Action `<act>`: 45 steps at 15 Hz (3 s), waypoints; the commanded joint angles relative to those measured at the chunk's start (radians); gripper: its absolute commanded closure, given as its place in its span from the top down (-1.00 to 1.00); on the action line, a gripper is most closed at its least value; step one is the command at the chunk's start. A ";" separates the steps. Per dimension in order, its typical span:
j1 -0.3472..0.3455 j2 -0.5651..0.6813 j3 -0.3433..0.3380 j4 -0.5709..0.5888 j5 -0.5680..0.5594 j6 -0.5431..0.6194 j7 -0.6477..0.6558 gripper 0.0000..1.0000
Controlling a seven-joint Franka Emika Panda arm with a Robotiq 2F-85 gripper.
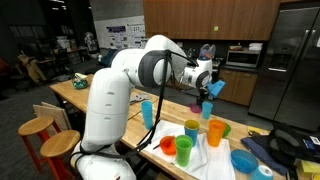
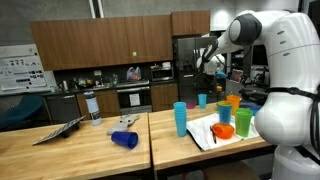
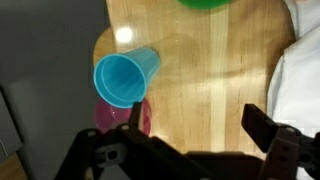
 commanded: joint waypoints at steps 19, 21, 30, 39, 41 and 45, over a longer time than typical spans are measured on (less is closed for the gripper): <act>-0.012 0.152 -0.002 0.094 -0.116 0.150 0.013 1.00; -0.007 0.169 0.002 0.120 -0.122 0.144 0.017 1.00; 0.009 0.248 0.013 0.207 -0.149 0.130 0.044 1.00; 0.003 0.289 0.024 0.234 -0.142 0.107 0.066 1.00; 0.001 0.297 0.025 0.241 -0.144 0.095 0.064 1.00; 0.014 0.289 0.020 0.227 -0.156 0.031 0.075 0.22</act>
